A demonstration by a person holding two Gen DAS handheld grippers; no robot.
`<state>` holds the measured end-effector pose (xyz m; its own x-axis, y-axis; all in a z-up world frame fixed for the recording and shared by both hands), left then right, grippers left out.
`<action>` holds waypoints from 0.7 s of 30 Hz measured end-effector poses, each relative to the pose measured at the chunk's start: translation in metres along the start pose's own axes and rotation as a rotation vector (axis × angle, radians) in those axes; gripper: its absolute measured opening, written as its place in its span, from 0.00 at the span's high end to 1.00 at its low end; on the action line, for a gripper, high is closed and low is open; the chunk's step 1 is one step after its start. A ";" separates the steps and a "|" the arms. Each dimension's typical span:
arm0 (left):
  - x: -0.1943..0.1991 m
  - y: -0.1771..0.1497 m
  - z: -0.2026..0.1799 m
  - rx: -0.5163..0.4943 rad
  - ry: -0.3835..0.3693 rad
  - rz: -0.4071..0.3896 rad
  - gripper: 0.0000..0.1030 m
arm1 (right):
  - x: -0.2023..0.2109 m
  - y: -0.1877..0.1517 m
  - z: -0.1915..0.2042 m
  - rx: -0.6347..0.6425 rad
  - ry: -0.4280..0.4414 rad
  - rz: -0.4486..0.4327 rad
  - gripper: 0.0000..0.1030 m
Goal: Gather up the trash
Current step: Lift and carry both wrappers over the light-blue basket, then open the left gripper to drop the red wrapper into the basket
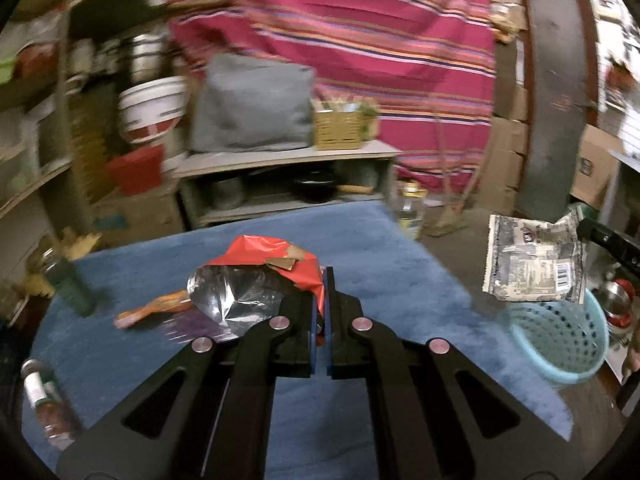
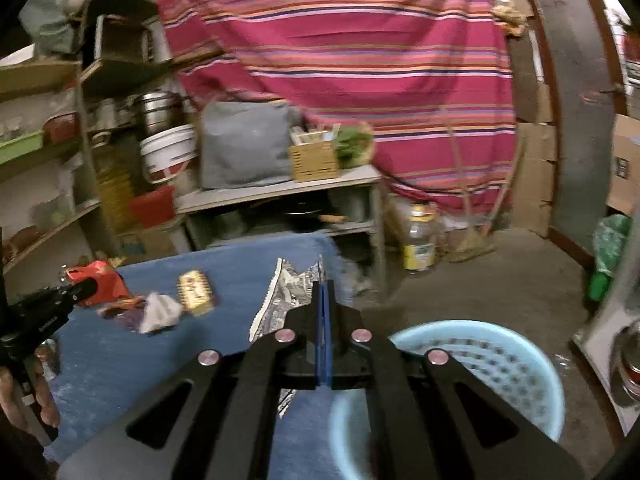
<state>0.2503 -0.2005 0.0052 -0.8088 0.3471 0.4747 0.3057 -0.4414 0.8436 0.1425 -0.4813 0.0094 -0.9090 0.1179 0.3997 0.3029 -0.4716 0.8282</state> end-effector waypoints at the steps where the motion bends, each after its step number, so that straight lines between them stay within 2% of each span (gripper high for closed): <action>1: -0.002 0.005 -0.013 -0.010 -0.017 -0.008 0.99 | 0.005 0.003 -0.016 -0.003 -0.028 -0.010 0.99; 10: -0.028 0.027 -0.148 -0.082 -0.218 -0.038 0.99 | 0.030 0.018 -0.102 -0.047 -0.158 -0.038 0.99; 18: -0.040 0.028 -0.222 -0.137 -0.329 -0.035 0.99 | 0.039 0.016 -0.153 -0.086 -0.229 -0.029 0.99; 21: -0.047 0.027 -0.238 -0.147 -0.355 -0.021 0.99 | 0.039 0.012 -0.168 -0.107 -0.245 -0.015 0.99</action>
<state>0.1769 -0.4256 -0.0545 -0.5821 0.6108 0.5367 0.1948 -0.5361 0.8213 0.0623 -0.6296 -0.0306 -0.8129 0.3274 0.4817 0.2465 -0.5561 0.7938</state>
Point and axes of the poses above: each gripper's, at about its wrist camera, not at the fingertips, and x roughly against the way its jaws point, z to its left, y to its top, the point moved 3 cm from there along -x, roughly the way its jaws point, and after that the axes turned 15 degrees about -x, right-handed, at the moved point
